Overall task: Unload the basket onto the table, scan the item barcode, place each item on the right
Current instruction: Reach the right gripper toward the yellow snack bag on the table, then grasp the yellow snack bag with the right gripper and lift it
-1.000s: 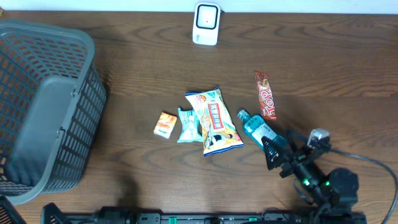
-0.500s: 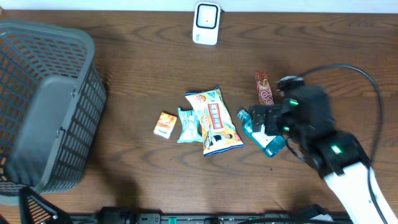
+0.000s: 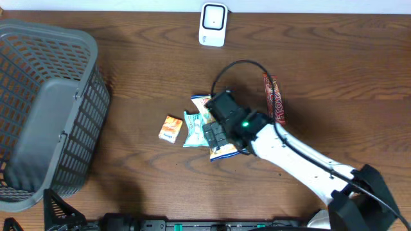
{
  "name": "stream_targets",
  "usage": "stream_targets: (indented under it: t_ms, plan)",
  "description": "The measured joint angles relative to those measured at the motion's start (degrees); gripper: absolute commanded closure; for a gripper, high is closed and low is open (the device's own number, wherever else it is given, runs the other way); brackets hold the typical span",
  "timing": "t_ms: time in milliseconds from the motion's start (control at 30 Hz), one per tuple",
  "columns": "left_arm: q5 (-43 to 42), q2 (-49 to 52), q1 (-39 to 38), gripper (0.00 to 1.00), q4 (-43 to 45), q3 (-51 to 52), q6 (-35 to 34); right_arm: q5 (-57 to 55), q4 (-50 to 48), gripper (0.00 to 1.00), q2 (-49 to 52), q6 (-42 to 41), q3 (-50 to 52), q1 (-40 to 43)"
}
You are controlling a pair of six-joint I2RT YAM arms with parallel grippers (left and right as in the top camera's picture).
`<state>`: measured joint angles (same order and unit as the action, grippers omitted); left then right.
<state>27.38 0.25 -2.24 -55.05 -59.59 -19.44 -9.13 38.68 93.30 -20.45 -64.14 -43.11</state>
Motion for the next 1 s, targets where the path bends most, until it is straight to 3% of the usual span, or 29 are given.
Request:
stream_targets:
  t_ms: [200,300,367,767,1000]
  plan:
    - [0.0,0.0,0.0,0.0,-0.09,0.81,-0.02,-6.19,-1.09,0.03,2.64,-2.97,-5.05,-4.11]
    - [0.0,0.0,0.0,0.0,-0.09,1.7,0.0,-9.22,-0.39,0.11,6.1,-4.02,-7.8,-4.94]
    - [0.0,0.0,0.0,0.0,-0.13,2.08,-0.02,-10.6,1.57,0.17,9.81,-4.98,-10.14,-5.33]
    - [0.0,0.0,-1.62,0.0,-0.09,2.1,0.0,-16.41,12.9,0.23,21.66,-9.07,-16.44,-5.99]
    - [0.0,0.0,-2.93,0.0,-0.11,2.12,0.31,-18.82,13.22,0.78,26.27,-9.35,-16.48,-5.99]
